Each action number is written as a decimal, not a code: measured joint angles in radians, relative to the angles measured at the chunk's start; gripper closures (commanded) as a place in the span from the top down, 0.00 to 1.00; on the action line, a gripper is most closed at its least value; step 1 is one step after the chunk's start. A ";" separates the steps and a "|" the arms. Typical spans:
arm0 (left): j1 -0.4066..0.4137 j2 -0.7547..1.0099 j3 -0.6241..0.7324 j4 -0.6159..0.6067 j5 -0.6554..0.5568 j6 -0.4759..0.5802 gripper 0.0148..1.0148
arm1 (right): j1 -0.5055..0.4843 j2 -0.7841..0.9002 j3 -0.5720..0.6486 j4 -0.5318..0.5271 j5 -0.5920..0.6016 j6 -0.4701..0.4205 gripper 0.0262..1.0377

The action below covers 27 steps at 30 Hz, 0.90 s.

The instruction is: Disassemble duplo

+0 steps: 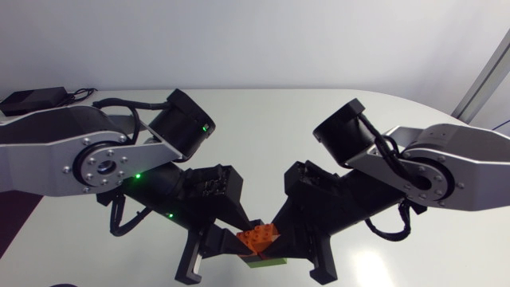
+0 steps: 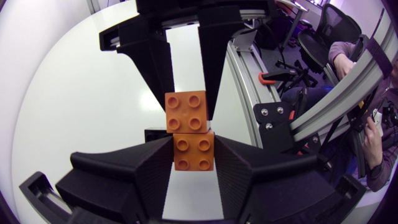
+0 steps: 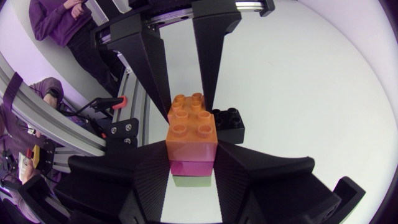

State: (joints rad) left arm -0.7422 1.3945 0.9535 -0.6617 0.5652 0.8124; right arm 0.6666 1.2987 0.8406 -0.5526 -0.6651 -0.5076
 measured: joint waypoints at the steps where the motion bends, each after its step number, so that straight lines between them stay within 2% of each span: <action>1: -0.002 -0.004 -0.003 0.006 0.000 0.001 0.25 | -0.005 0.000 0.002 0.001 -0.009 0.003 0.24; 7: -0.032 -0.011 -0.028 0.014 -0.004 0.003 0.25 | -0.031 -0.002 0.035 0.010 -0.027 0.022 0.24; 10: -0.029 -0.013 -0.028 0.020 -0.016 0.006 0.25 | -0.082 -0.005 0.035 0.034 -0.013 0.019 0.24; 15: 0.013 -0.047 -0.028 0.019 -0.022 0.007 0.25 | -0.164 -0.005 -0.001 0.074 0.101 -0.031 0.25; 22: 0.041 -0.068 -0.028 0.019 -0.027 0.006 0.25 | -0.163 0.076 -0.087 0.131 0.282 -0.067 0.26; 27: 0.041 -0.067 -0.029 0.049 -0.051 0.006 0.25 | -0.152 0.174 -0.103 0.145 0.326 -0.069 0.28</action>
State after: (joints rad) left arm -0.7010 1.3277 0.9249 -0.6125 0.5137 0.8185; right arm 0.5148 1.4723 0.7376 -0.4080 -0.3393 -0.5766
